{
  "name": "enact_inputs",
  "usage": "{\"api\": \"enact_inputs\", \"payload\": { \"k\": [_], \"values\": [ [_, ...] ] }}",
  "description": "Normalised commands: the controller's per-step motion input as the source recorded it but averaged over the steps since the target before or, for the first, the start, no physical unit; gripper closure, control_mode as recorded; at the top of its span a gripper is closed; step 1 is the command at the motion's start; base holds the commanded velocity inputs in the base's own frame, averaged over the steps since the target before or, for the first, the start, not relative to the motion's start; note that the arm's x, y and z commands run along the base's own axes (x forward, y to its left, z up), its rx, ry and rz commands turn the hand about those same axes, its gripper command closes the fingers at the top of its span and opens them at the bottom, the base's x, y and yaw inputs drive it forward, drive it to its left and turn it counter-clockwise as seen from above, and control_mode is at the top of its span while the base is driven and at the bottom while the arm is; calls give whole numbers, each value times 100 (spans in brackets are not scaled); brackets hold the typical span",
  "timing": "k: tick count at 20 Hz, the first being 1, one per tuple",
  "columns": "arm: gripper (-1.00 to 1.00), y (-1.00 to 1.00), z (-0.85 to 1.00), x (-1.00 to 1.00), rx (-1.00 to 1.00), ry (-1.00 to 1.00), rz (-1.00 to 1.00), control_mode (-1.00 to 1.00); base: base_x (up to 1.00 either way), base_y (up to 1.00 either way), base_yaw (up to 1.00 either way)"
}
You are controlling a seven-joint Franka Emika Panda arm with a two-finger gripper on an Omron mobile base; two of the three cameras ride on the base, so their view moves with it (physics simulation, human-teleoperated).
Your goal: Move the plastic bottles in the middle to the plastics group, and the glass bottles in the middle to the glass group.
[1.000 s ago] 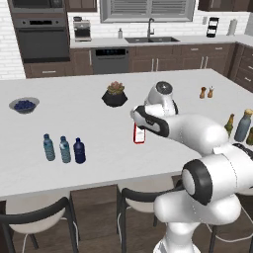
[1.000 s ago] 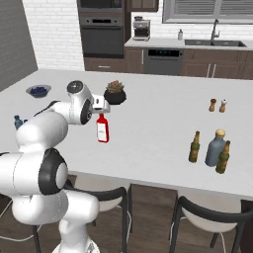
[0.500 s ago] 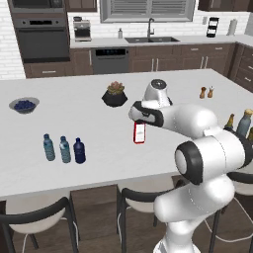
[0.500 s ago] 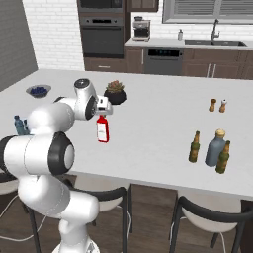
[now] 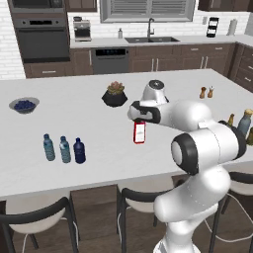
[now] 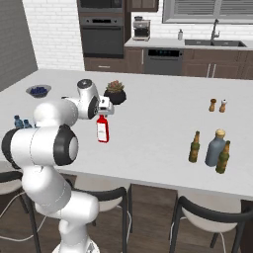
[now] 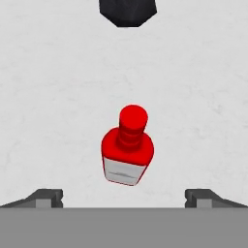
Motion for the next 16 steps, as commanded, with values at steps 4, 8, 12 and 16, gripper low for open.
{"api": "enact_inputs", "payload": {
  "k": [4,8,12,16],
  "values": [
    [-100,0,-13,27,0,0,0,-100,0,0,0],
    [-100,0,-6,22,0,0,0,-100,0,0,0],
    [-100,0,0,18,0,0,0,-100,0,0,0],
    [-100,0,-6,14,0,0,0,-100,0,0,0]
  ]
}}
